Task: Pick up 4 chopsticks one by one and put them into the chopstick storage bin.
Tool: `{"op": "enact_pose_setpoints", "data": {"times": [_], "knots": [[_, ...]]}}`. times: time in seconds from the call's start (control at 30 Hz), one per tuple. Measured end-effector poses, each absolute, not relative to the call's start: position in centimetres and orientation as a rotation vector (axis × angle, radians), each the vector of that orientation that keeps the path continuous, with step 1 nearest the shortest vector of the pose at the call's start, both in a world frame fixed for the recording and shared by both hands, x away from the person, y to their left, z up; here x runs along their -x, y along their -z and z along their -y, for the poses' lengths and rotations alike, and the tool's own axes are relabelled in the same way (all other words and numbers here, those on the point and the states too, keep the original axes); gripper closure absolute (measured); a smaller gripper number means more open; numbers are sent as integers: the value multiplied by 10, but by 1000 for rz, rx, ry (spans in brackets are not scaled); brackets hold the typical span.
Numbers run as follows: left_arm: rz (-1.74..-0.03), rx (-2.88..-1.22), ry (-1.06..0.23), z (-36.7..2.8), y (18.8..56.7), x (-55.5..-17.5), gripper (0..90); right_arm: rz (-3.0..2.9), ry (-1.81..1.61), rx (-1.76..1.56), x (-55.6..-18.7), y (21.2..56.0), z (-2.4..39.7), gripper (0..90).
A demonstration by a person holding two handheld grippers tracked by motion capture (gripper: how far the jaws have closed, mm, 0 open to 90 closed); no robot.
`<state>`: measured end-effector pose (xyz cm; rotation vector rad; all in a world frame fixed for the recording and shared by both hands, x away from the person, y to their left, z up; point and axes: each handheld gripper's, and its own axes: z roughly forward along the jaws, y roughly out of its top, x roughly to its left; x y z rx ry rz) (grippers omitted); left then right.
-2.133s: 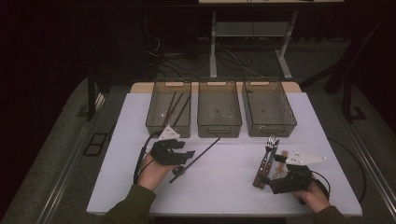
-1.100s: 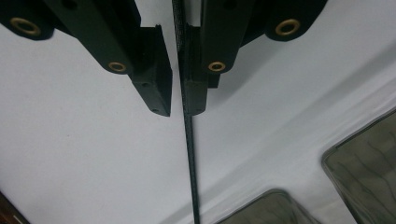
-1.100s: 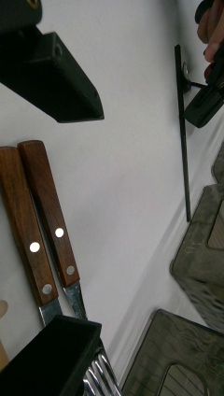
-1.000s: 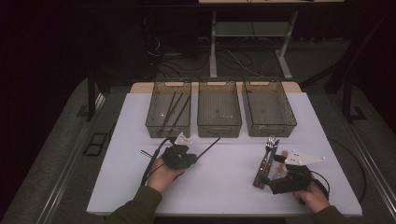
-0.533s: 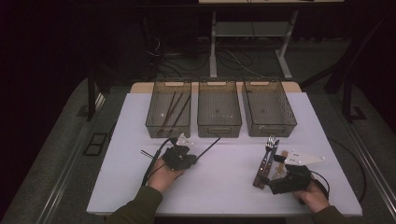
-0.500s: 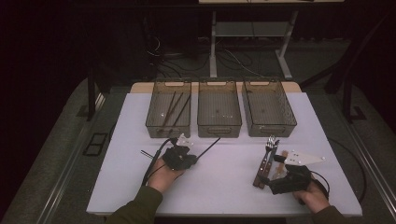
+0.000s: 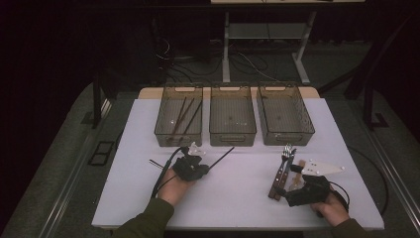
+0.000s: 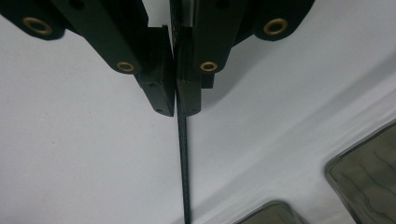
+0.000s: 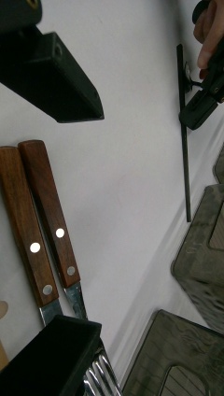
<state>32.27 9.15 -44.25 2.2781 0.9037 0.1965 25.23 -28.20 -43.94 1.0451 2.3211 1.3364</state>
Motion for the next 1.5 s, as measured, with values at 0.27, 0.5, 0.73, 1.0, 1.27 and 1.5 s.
{"op": "enact_pose_setpoints", "data": {"times": [0.27, 0.5, 0.73, 1.0, 1.27, 1.5], "knots": [[-924, -2240, -146, -91, 442, -322, 862, -2317, -1338, -1043, -252, 439, 282, 5], [-928, -2214, -103, -87, 440, -318, 862, -2318, -1339, -1041, -252, 439, 282, 5], [-863, -2193, -84, -86, 434, -317, 861, -2320, -1336, -1042, -252, 439, 282, 6], [-819, -2162, -68, -87, 427, -314, 862, -2317, -1339, -1042, -252, 439, 282, 6], [-763, -2152, -42, -88, 418, -311, 862, -2317, -1340, -1043, -252, 439, 282, 5], [-709, -2140, -53, -94, 403, -309, 861, -2317, -1343, -1043, -253, 439, 283, 6]]}}
